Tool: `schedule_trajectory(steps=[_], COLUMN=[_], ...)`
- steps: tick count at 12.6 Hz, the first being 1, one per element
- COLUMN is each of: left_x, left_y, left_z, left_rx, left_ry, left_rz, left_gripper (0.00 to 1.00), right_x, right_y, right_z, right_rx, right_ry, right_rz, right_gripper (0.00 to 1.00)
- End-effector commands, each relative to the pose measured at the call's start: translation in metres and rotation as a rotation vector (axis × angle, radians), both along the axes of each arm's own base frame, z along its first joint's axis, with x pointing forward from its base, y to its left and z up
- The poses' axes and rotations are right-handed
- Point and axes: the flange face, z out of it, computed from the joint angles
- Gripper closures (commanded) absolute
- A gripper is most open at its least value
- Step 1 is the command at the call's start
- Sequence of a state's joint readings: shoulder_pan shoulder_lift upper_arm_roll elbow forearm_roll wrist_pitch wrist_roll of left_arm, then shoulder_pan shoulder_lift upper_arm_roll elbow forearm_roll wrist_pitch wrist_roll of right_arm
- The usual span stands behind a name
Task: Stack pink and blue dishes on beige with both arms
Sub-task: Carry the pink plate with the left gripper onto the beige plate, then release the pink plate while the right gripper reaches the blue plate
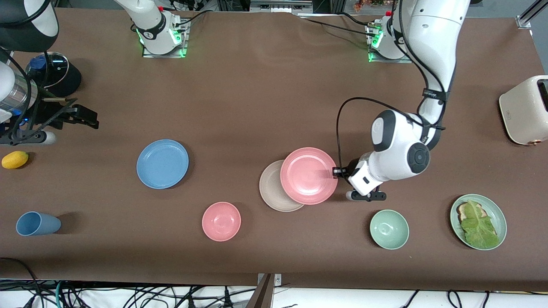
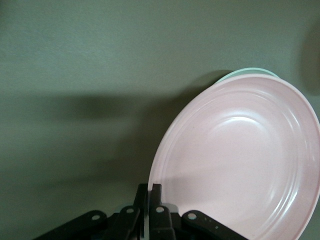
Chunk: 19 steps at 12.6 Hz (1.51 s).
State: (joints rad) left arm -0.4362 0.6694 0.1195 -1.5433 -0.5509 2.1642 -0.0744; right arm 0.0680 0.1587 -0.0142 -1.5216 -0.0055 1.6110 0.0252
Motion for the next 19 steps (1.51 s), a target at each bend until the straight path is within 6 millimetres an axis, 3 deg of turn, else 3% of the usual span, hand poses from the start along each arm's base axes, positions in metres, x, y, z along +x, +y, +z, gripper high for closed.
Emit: schedule_trajectory(steps=[1, 3, 8, 11, 13, 16, 17, 18, 19], left_x=[0.005, 0.001, -0.001, -0.004, -0.001, -0.001, -0.001, -0.001, 0.000], left_y=[-0.018, -0.043, -0.062, -0.073, -0.075, -0.075, -0.075, -0.074, -0.074], left_z=[-0.006, -0.013, -0.035, -0.048, -0.051, -0.059, -0.058, -0.059, -0.057], left_rx=[0.031, 0.037, 0.050, 0.059, 0.059, 0.064, 0.063, 0.063, 0.062], left_ry=[-0.025, -0.044, -0.059, -0.069, -0.082, -0.075, -0.076, -0.075, -0.077], left_rz=[0.016, 0.018, 0.030, 0.048, 0.066, 0.070, 0.070, 0.071, 0.071], left_gripper=[1.00, 1.00, 1.00, 1.00, 1.00, 1.00, 0.95, 0.81, 0.75], right_x=[-0.002, 0.001, 0.004, 0.005, 0.014, 0.017, 0.020, 0.025, 0.030], right_y=[-0.002, -0.006, -0.037, -0.038, -0.033, -0.038, -0.037, -0.037, -0.037], right_z=[0.004, 0.003, -0.002, -0.003, -0.029, -0.045, -0.057, -0.066, -0.075], right_rx=[-0.001, -0.002, 0.017, 0.014, 0.014, 0.040, 0.039, 0.036, 0.031], right_ry=[-0.011, -0.022, -0.012, -0.012, 0.029, 0.052, 0.072, 0.077, 0.068], right_rz=[-0.008, -0.013, -0.066, -0.064, -0.049, 0.032, 0.033, 0.034, 0.036], right_gripper=[0.00, 0.00, 0.00, 0.00, 0.00, 0.00, 0.00, 0.00, 0.00])
